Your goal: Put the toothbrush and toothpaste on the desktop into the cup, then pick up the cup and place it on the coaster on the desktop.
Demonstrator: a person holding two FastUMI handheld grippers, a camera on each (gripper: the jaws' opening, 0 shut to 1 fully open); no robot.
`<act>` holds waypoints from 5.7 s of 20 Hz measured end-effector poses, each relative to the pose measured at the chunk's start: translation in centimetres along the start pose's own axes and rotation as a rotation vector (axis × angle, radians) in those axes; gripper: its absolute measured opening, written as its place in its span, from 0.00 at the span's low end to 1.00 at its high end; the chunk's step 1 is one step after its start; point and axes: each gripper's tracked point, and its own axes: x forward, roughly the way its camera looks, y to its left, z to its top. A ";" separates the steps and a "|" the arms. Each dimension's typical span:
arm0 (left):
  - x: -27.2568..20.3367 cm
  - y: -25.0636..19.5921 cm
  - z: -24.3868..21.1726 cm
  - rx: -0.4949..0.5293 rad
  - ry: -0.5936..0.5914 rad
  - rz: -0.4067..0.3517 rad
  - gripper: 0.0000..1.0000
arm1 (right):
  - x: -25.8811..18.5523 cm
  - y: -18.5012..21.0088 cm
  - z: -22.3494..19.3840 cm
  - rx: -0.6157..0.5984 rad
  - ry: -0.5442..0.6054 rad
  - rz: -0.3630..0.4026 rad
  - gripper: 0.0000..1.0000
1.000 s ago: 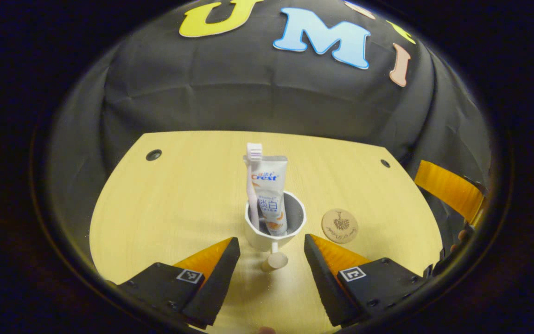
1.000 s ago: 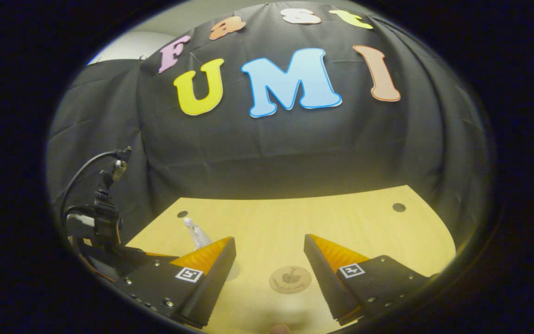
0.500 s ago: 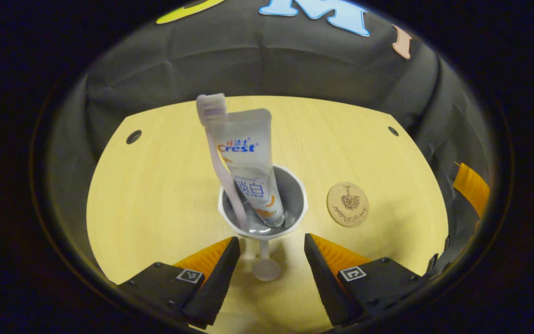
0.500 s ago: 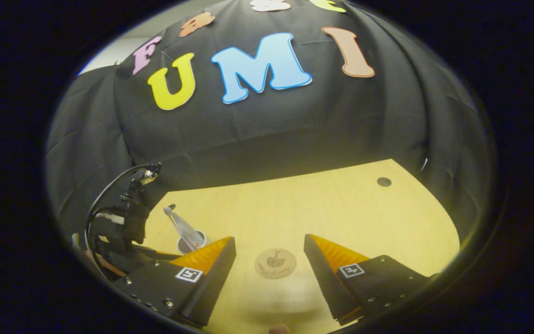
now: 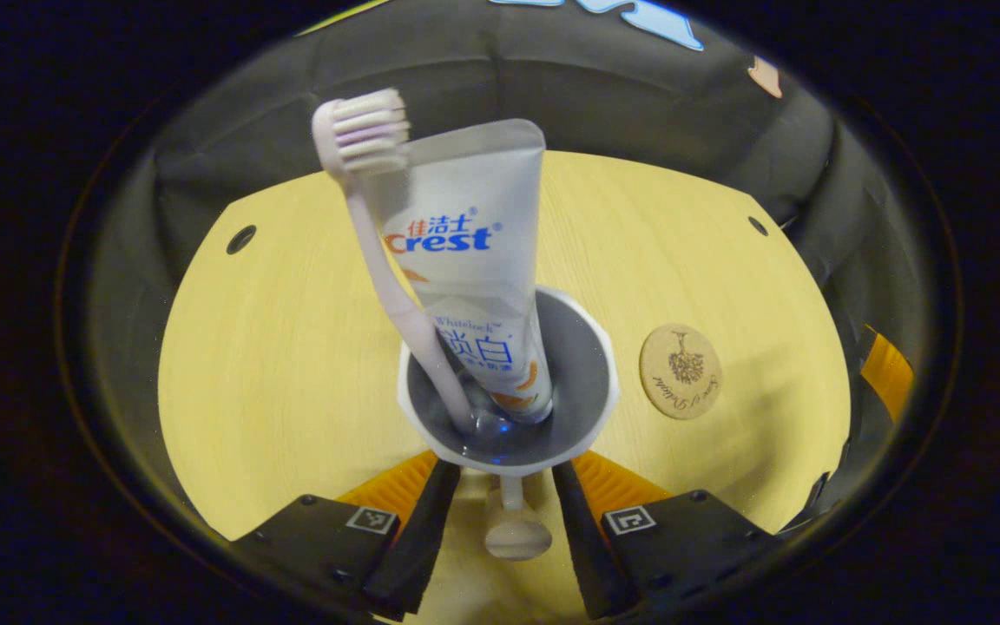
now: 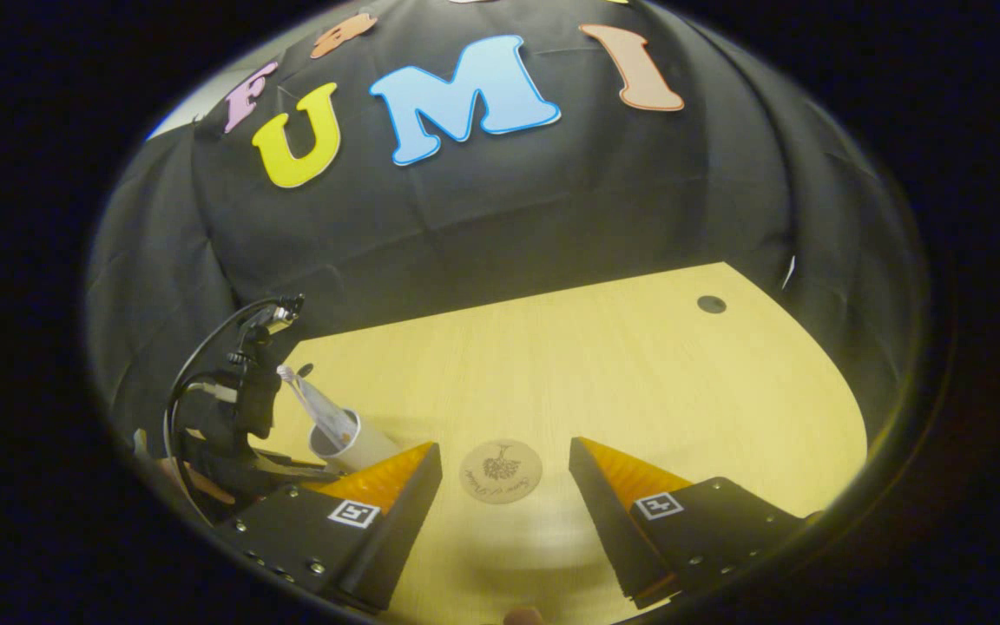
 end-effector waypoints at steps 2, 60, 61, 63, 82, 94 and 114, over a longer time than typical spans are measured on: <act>0.4 0.2 -0.3 0.001 0.010 0.009 0.71 | 0.0 -0.2 -0.3 0.013 0.016 -0.002 0.91; 4.4 -12.6 -0.9 0.243 0.079 -0.071 0.41 | -3.6 -7.7 -2.2 0.215 0.055 -0.092 0.91; 4.4 -12.7 -1.0 0.247 0.079 -0.066 0.36 | -3.5 -7.6 -2.2 0.216 0.057 -0.091 0.91; 4.3 -12.8 -0.8 0.240 0.075 -0.070 0.31 | -3.7 -7.6 -2.1 0.217 0.058 -0.088 0.91; -2.4 -11.3 2.7 0.119 -0.340 -0.087 0.93 | -8.4 -4.3 1.2 -0.049 -0.080 -0.015 0.91; -18.8 -5.5 2.4 0.036 -0.807 0.003 0.93 | -16.0 2.2 6.0 -0.311 -0.395 -0.052 0.91; -25.5 0.7 3.4 0.062 -1.053 0.074 0.92 | -18.0 6.4 9.7 -0.331 -0.602 -0.121 0.89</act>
